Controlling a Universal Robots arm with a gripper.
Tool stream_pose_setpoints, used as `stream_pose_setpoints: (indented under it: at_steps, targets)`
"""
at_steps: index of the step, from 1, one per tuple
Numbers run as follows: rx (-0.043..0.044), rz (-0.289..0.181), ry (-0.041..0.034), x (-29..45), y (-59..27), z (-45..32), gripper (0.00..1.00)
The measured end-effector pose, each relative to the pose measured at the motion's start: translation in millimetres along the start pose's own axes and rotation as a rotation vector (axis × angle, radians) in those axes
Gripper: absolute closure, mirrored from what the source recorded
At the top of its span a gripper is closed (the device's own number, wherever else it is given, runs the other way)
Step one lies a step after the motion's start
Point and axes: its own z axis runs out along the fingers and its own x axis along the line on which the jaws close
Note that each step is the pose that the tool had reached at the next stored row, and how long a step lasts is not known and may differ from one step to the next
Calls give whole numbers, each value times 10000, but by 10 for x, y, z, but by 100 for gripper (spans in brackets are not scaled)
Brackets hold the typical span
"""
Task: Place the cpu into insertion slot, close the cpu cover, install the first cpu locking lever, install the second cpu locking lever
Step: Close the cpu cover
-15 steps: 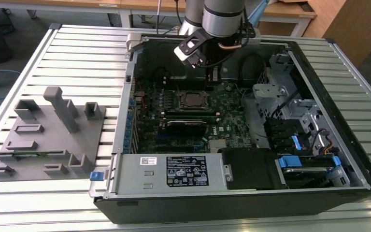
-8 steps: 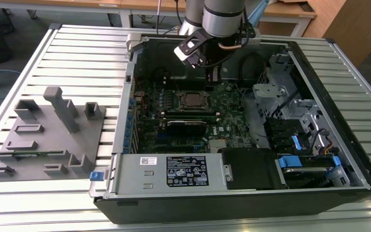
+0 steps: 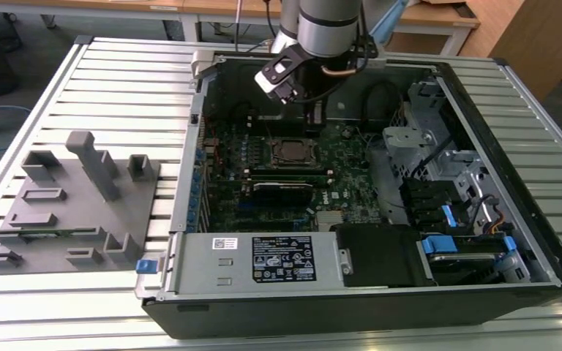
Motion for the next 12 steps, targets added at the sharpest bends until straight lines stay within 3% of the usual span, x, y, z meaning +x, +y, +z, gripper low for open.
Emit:
stream_pose_setpoints:
  at_steps: [12]
  targets:
    - [-5, 17, 1, -35, -144, 72, 89]
